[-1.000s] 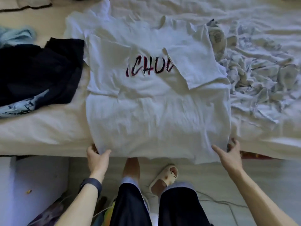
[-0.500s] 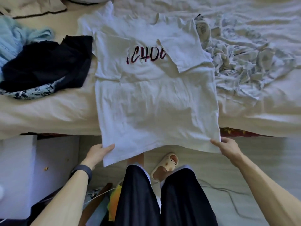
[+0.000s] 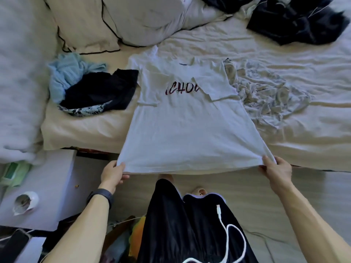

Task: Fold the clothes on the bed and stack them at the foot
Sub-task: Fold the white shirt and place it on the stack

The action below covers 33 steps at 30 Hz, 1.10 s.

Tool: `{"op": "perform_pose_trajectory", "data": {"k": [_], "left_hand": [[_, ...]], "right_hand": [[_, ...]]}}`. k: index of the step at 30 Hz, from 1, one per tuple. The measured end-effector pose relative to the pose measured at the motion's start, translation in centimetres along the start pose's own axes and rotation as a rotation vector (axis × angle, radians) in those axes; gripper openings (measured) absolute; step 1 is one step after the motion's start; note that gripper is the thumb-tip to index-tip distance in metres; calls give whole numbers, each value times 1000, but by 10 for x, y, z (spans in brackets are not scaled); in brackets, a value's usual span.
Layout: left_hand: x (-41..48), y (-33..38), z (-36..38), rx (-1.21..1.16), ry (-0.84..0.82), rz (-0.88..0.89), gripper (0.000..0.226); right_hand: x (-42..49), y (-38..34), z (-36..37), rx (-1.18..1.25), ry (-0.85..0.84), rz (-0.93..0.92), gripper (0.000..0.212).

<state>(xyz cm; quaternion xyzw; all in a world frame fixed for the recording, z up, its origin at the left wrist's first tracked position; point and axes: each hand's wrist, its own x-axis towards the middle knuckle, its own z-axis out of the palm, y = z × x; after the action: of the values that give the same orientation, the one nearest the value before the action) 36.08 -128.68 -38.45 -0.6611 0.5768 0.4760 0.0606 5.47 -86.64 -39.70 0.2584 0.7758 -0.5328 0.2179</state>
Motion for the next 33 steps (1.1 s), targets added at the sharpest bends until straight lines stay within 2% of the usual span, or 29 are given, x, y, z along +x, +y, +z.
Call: {"op": "perform_pose_trajectory", "data": {"k": [3, 7, 11, 14, 17, 19, 24, 26, 28, 30, 33], "left_hand": [[-11, -2, -16, -21, 7, -4, 8], [-28, -9, -22, -150, 49, -125, 11], [-49, -23, -21, -261, 78, -180, 11], [-63, -26, -22, -334, 90, -154, 13], [-64, -10, -29, -408, 91, -79, 24], [-58, 9, -34, -462, 80, -75, 23], [-42, 71, -42, -627, -50, -46, 18], [-35, 95, -45, -616, -166, 0, 20], [-25, 118, -47, -497, -210, 72, 26], [-12, 136, -48, -284, -137, 174, 20], [19, 160, -49, -101, -45, 287, 14]], "right_hand": [[-12, 3, -13, -37, 34, 4, 8], [-37, 17, -20, -82, 72, 33, 8], [-57, 33, -25, -50, 101, 171, 12], [-64, 30, -25, 50, 98, 243, 19], [-62, 9, -19, 196, 81, 236, 27], [-56, -12, -13, 290, 55, 244, 27], [-34, -71, 0, 448, -33, 240, 29], [-24, -91, 4, 481, -122, 210, 29], [-13, -109, 9, 463, -201, 144, 34], [-2, -125, 19, 333, -242, 39, 38], [21, -148, 38, 115, -220, -58, 19]]}}
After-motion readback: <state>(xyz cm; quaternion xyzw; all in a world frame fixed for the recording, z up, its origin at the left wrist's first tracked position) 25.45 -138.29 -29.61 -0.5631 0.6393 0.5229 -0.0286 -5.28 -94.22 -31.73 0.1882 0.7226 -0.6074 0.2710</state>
